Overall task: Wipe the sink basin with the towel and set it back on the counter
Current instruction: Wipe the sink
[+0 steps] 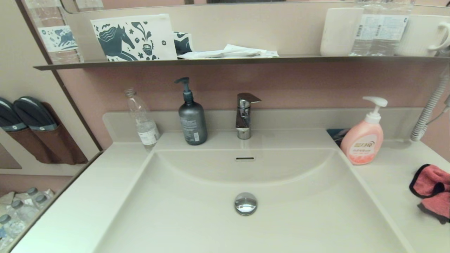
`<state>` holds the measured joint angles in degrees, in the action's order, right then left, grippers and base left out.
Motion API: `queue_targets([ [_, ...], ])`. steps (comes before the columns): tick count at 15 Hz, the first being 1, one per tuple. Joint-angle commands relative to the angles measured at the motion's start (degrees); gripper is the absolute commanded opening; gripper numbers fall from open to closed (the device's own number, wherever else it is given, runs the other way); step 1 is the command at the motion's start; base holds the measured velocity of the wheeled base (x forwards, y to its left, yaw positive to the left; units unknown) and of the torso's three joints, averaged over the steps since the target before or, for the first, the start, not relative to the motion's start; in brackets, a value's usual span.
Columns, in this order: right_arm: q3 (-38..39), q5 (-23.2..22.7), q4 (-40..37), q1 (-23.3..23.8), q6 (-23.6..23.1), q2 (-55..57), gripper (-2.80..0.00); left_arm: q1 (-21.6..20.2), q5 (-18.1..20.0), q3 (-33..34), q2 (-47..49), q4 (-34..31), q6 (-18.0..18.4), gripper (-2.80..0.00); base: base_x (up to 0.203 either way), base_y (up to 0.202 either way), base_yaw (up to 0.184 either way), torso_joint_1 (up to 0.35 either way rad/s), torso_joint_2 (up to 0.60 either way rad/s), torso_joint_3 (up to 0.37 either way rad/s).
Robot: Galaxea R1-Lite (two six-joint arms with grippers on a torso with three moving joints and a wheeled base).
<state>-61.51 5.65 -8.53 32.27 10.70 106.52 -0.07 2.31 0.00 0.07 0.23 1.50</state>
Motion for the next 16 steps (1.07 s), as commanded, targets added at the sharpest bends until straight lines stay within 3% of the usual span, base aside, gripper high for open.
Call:
queue_targets([
  [1, -3.3, -0.2, 0.4, -2.9, 3.6, -0.2, -2.8, 0.0, 0.0, 0.0, 0.0, 0.0, 0.0, -2.8, 0.0, 0.0, 0.0, 0.0, 0.0, 0.0],
  [6, -4.8, -0.3, -0.5, -12.1, 8.3, -3.4, -2.8, 0.0, 0.0, 0.0, 0.0, 0.0, 0.0, -2.8, 0.0, 0.0, 0.0, 0.0, 0.0, 0.0],
  [9, -4.6, 0.0, -5.1, -17.7, 11.8, -5.6, -2.8, 0.0, 0.0, 0.0, 0.0, 0.0, 0.0, -2.8, 0.0, 0.0, 0.0, 0.0, 0.0, 0.0],
  [12, -4.2, 0.1, -7.9, -19.9, 12.5, -8.4, -2.8, 0.0, 0.0, 0.0, 0.0, 0.0, 0.0, -2.8, 0.0, 0.0, 0.0, 0.0, 0.0, 0.0],
  [16, -4.2, 1.0, -9.1, -19.2, 11.8, -9.1, -2.8, 0.0, 0.0, 0.0, 0.0, 0.0, 0.0, -2.8, 0.0, 0.0, 0.0, 0.0, 0.0, 0.0],
])
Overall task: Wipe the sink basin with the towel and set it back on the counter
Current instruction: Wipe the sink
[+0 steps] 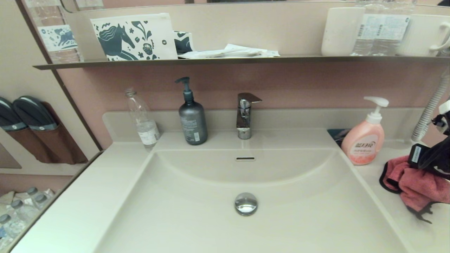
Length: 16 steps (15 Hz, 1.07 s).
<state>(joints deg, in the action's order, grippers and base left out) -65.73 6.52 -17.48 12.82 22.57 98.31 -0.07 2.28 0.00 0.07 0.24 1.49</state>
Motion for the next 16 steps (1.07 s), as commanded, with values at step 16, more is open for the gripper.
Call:
queue_targets([
  [16, 2.2, 0.9, 0.7, 0.4, -0.7, 0.8, -2.8, 0.0, 0.0, 0.0, 0.0, 0.0, 0.0, -2.8, 0.0, 0.0, 0.0, 0.0, 0.0, 0.0],
])
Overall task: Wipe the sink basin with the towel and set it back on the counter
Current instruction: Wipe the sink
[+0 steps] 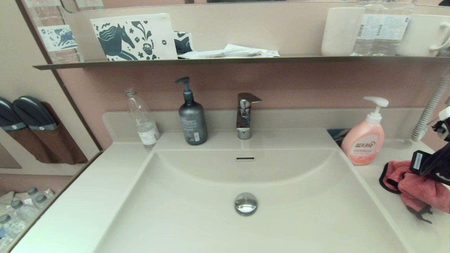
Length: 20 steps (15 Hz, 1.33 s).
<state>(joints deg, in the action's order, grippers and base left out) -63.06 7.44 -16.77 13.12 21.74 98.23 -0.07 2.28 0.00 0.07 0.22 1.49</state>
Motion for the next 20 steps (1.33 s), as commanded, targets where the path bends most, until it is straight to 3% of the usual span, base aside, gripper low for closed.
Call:
queue_targets([
  [1, -0.6, 0.0, 0.6, 0.1, 0.2, 1.4, -2.8, 0.0, 0.0, 0.0, 0.0, 0.0, 0.0, -2.8, 0.0, 0.0, 0.0, 0.0, 0.0, 0.0],
  [4, -2.7, 0.0, 2.6, 0.0, 0.3, 3.1, -2.8, 0.0, 0.0, 0.0, 0.0, 0.0, 0.0, -2.8, 0.0, 0.0, 0.0, 0.0, 0.0, 0.0],
  [5, -4.3, 0.0, 2.6, 0.0, 0.6, 3.5, 0.0, 0.0, 0.0, 0.0, 0.0, 0.0, 0.0, -2.8, 0.0, 0.0, 0.0, 0.0, 0.0, 0.0],
  [9, -8.5, 0.1, 1.9, 0.0, 0.9, 3.7, 0.0, 0.0, 0.1, 0.0, 0.0, 0.0, 0.0, -2.8, 0.0, 0.0, 0.0, 0.0, 0.0, 0.0],
  [14, -8.3, 3.3, -0.3, 0.5, 0.7, 1.9, 0.0, 0.0, 0.0, 0.0, 0.0, 0.0, 0.0, -2.8, 0.0, 0.0, 0.0, 0.0, 0.0, 0.0],
  [20, -9.0, 3.1, -12.4, 0.2, -0.6, -6.2, 0.0, 0.0, 0.0, 0.0, 0.0, 0.0, 0.0, -2.8, 0.0, 0.0, 0.0, 0.0, 0.0, 0.0],
])
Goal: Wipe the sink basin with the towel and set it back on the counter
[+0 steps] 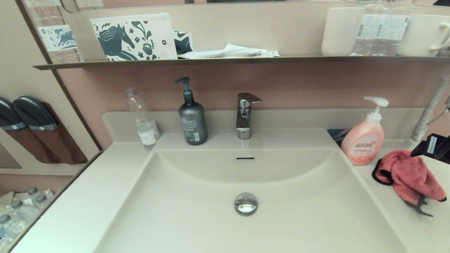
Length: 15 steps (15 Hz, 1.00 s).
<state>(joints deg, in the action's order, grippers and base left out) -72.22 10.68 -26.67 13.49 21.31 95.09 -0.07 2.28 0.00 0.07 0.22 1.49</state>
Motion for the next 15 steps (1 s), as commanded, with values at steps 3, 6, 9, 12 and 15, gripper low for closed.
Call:
queue_targets([
  [3, 1.7, -0.3, -6.5, -0.7, -0.6, -4.8, 0.0, 0.0, 0.0, 0.0, 0.0, 0.0, 0.0, -2.8, 0.0, 0.0, 0.0, 0.0, 0.0, 0.0],
  [6, 6.0, -0.1, -7.2, -1.3, -4.5, -7.9, -2.8, 0.0, 0.0, 0.0, 0.0, 0.0, 0.0, -2.8, 0.0, 0.0, 0.0, 0.0, 0.0, 0.0],
  [9, 6.5, -0.1, -7.4, -1.2, -4.9, -8.2, -2.8, 0.0, 0.0, 0.0, 0.0, 0.0, 0.0, -2.8, 0.0, 0.0, 0.0, 0.0, 0.0, 0.0],
  [12, 9.0, -0.1, -7.4, -1.8, -6.5, -9.3, -2.8, 0.0, 0.0, 0.0, 0.0, 0.0, 0.0, -2.8, 0.0, 0.0, 0.0, 0.0, 0.0, 0.0],
  [15, 10.2, -0.1, -7.3, -3.3, -6.6, -10.2, -2.8, 0.0, 0.1, 0.0, 0.0, 0.0, 0.0, -2.8, 0.0, 0.0, 0.0, 0.0, 0.0, 0.0],
])
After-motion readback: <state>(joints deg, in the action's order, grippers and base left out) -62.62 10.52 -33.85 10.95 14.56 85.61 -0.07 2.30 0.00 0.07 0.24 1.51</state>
